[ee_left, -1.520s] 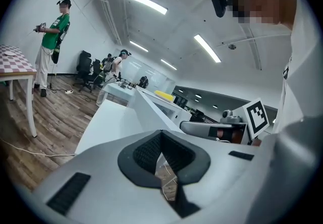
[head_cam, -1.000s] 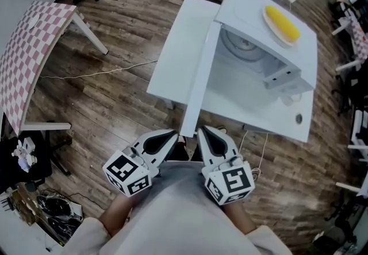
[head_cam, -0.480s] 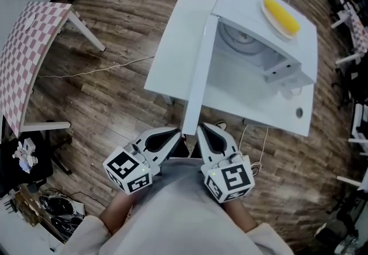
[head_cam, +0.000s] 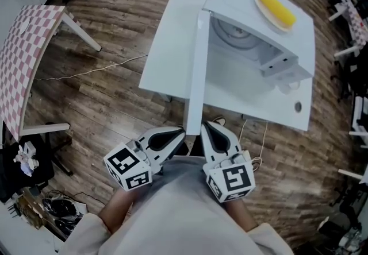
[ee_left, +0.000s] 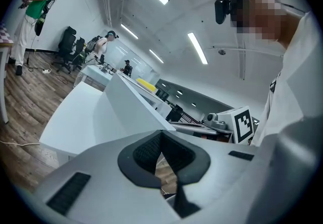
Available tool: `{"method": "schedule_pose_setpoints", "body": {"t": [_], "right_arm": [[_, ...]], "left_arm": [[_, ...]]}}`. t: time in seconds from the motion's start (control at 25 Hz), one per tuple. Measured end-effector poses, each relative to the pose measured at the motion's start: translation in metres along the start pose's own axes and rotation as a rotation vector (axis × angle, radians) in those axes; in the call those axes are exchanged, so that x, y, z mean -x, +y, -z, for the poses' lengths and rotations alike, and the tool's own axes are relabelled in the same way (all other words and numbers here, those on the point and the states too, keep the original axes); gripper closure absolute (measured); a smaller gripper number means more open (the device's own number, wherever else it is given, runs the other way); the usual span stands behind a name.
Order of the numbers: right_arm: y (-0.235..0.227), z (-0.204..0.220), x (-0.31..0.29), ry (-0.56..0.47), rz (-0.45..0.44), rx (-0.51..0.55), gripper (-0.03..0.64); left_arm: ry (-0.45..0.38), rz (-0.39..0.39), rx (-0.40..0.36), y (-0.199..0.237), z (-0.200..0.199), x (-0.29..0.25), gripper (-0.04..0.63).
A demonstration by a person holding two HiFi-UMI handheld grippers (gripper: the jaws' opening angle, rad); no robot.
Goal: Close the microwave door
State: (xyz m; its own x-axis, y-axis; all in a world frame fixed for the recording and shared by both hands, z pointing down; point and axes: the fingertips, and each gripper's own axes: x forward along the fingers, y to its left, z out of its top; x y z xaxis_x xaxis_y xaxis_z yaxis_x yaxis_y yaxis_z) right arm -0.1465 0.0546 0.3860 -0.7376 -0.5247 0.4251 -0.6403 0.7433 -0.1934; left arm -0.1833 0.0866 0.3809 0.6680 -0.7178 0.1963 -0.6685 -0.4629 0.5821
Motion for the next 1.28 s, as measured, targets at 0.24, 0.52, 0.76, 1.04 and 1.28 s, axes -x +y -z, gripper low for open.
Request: {"method": "schedule_pose_setpoints", "body": {"t": [0.24, 0.52, 0.76, 1.04, 1.28], "right_arm": [[-0.011, 0.004, 0.007, -0.005, 0.022, -0.011, 0.594], [-0.028, 0.003, 0.013, -0.014, 0.049, -0.044, 0.594], [-0.041, 0.004, 0.017, -0.021, 0.068, -0.072, 0.594], [-0.054, 0.008, 0.024, -0.021, 0.087, -0.098, 0.594], [-0.065, 0.013, 0.027, -0.009, 0.099, -0.093, 0.594]], "left_arm": [[0.029, 0.035, -0.006, -0.008, 0.004, -0.012, 0.577], [0.068, 0.074, -0.040, -0.018, 0.006, -0.027, 0.577], [0.086, 0.110, -0.026, -0.024, 0.007, -0.039, 0.577], [0.099, 0.139, 0.002, -0.031, 0.010, -0.052, 0.577], [0.109, 0.166, 0.030, -0.036, 0.012, -0.063, 0.577]]}}
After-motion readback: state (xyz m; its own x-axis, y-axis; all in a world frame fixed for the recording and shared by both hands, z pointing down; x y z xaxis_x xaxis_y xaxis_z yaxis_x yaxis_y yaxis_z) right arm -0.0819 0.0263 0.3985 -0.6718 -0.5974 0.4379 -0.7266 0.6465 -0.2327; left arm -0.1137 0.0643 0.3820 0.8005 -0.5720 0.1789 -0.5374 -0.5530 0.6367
